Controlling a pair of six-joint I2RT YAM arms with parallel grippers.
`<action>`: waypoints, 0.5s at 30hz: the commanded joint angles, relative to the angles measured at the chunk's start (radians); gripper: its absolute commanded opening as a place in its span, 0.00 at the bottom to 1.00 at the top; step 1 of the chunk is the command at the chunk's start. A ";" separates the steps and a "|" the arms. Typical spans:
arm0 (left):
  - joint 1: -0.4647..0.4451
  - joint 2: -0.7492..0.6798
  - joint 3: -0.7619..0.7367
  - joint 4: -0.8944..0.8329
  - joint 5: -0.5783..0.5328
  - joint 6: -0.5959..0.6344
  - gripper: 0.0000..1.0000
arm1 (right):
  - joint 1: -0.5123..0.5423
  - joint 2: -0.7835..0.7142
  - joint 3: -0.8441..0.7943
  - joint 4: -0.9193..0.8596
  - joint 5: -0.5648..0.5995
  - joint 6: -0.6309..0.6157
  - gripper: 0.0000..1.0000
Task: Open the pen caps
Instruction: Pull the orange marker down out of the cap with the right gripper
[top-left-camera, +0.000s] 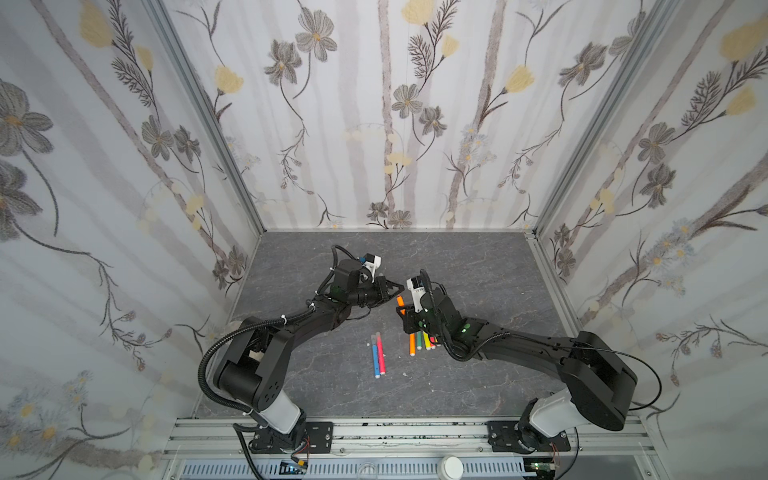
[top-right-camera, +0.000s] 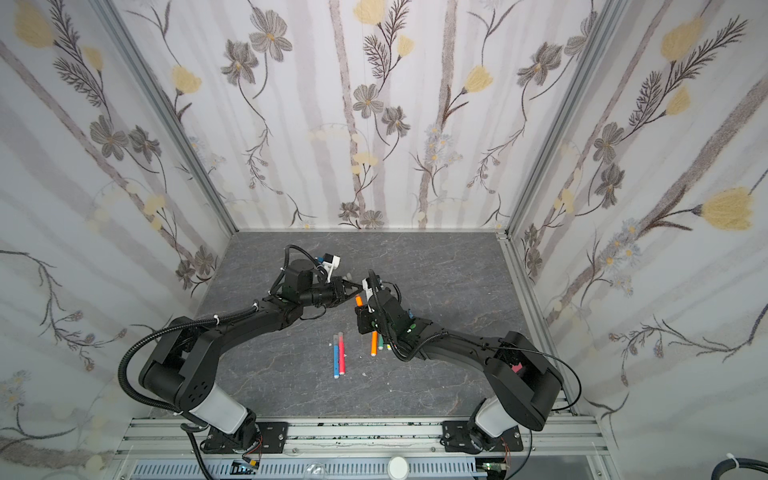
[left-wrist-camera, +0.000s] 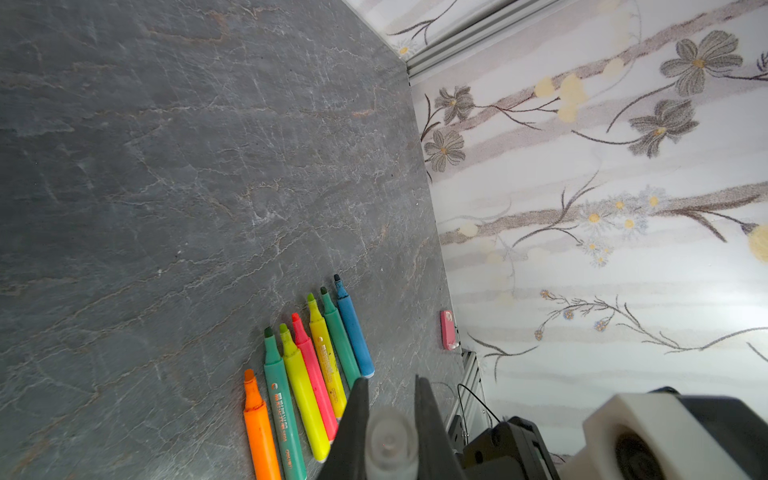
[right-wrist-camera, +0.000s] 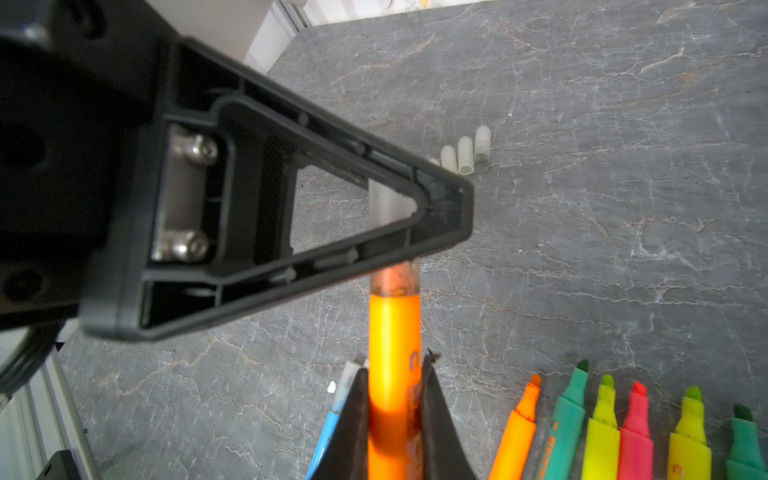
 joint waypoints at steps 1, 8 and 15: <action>0.020 0.013 0.034 -0.058 -0.117 0.078 0.00 | 0.010 -0.027 -0.020 0.015 -0.023 0.006 0.00; 0.059 0.025 0.083 -0.091 -0.124 0.102 0.00 | 0.044 -0.063 -0.058 0.000 -0.004 0.016 0.00; 0.099 0.033 0.123 -0.128 -0.119 0.125 0.00 | 0.076 -0.094 -0.075 -0.006 0.011 0.029 0.00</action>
